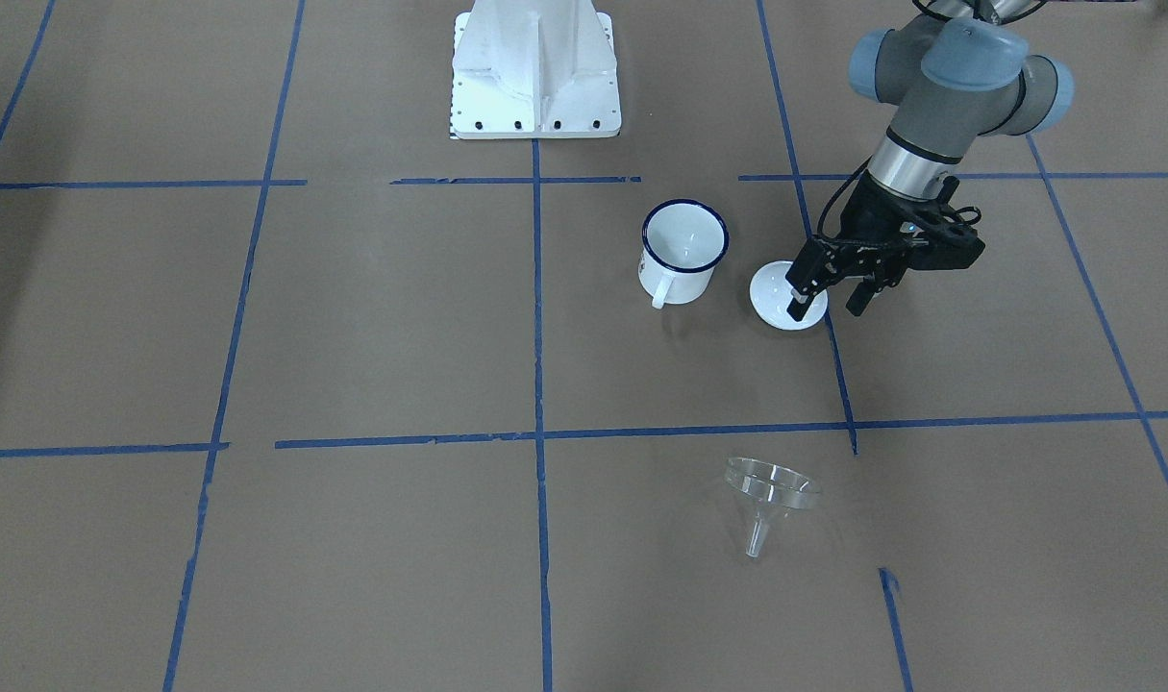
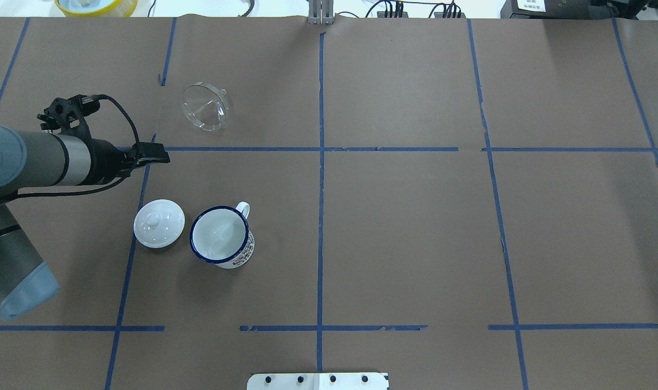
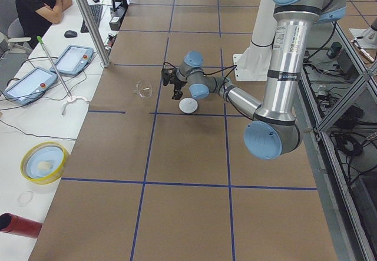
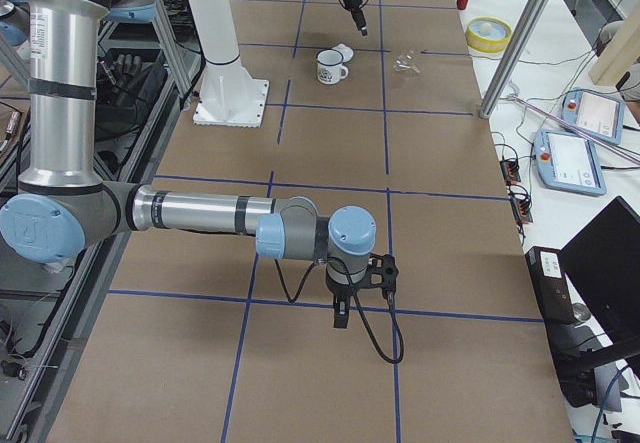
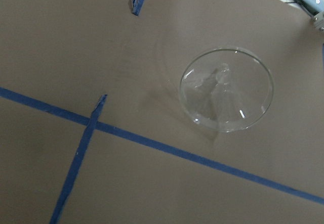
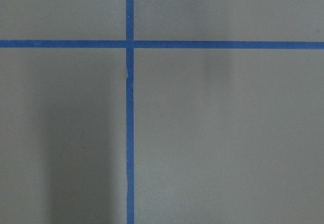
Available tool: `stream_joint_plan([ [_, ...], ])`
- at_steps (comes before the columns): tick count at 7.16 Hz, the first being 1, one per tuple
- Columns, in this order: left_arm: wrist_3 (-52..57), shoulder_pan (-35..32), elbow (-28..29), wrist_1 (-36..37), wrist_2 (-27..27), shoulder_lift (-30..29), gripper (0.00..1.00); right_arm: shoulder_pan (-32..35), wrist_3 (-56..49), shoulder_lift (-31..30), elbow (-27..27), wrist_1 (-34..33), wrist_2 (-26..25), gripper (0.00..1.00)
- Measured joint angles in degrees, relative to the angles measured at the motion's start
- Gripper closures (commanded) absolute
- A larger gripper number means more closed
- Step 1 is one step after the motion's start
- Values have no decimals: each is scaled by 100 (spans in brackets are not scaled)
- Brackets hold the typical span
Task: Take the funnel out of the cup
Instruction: 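Move the left gripper down onto the white lid beside the mug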
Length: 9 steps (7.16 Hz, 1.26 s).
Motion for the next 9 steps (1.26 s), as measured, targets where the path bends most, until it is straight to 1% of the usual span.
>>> stream_joint_plan([
  [2, 787, 17, -80, 835, -185, -80, 0, 0, 0, 0, 0, 0, 0, 0],
  [3, 1010, 25, -80, 1030, -202, -105, 0, 0, 0, 0, 0, 0, 0, 0],
  [6, 1151, 154, 15, 1124, -227, -130, 0, 0, 0, 0, 0, 0, 0, 0],
  [9, 1142, 450, 95, 1154, -234, -144, 0, 0, 0, 0, 0, 0, 0, 0],
])
